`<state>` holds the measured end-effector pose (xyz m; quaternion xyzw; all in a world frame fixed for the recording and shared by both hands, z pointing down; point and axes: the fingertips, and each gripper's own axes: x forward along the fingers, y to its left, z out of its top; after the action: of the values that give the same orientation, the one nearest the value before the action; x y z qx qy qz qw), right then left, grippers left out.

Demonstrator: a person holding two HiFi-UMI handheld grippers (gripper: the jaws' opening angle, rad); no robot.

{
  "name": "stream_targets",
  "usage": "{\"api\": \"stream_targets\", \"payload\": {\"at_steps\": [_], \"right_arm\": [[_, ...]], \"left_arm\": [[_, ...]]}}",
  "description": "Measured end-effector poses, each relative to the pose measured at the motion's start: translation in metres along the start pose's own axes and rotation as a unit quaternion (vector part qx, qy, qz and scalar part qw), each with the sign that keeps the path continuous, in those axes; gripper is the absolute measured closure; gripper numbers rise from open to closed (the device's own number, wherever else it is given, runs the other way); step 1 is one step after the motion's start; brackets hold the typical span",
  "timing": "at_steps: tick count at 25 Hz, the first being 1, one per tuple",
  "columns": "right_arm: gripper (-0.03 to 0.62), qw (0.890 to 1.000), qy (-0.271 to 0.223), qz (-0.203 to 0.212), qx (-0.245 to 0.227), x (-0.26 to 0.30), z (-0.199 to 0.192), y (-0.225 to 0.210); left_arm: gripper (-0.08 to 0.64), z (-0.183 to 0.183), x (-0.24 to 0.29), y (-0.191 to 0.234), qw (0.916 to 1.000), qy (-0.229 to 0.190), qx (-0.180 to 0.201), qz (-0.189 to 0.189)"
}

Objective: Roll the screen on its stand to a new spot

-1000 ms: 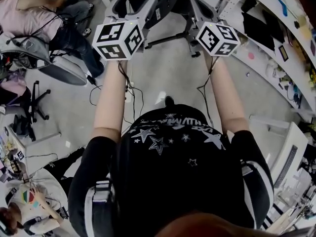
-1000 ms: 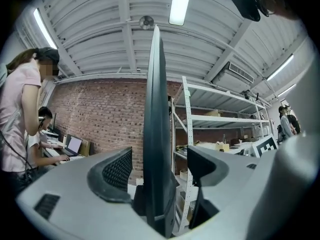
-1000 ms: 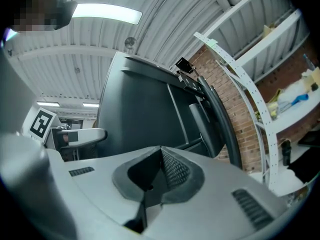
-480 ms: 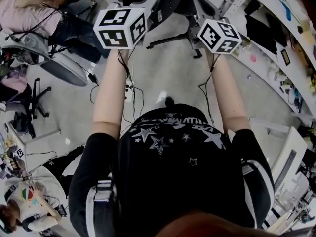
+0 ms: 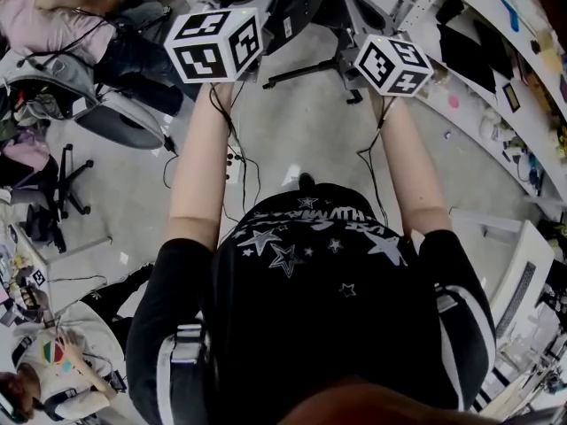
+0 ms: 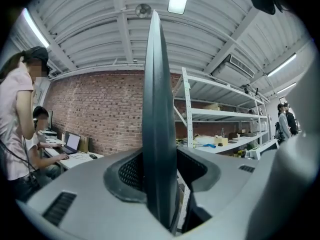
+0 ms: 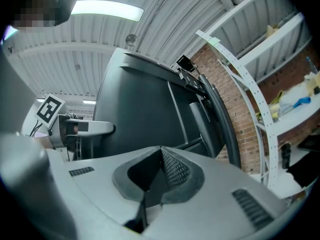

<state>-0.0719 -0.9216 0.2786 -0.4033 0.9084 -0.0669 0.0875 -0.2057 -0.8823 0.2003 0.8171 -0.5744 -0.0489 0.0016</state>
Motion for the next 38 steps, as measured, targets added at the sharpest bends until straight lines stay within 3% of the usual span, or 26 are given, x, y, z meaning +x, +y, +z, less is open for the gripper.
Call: {"api": "stream_targets", "payload": {"at_steps": [8,17,29,38], "right_arm": [[0.586,1.000,0.004,-0.008,-0.014,-0.013,0.002,0.003],[0.586,1.000,-0.003,-0.022,-0.019,-0.038,0.002,0.038],[0.586,0.997,-0.012,-0.068,-0.026,-0.109,0.002,0.061],[0.586,0.994,-0.004,-0.107,-0.025,-0.175,-0.016,0.091]], "left_arm": [[0.359,0.001,-0.014,0.005,0.9999,-0.010,-0.008,0.008],[0.365,0.006,-0.045,0.000,0.9998,-0.012,-0.015,-0.006],[0.367,0.003,-0.086,-0.060,0.9984,-0.025,-0.015,-0.047],[0.367,0.002,-0.128,-0.087,0.9979,-0.034,-0.023,-0.051]]}}
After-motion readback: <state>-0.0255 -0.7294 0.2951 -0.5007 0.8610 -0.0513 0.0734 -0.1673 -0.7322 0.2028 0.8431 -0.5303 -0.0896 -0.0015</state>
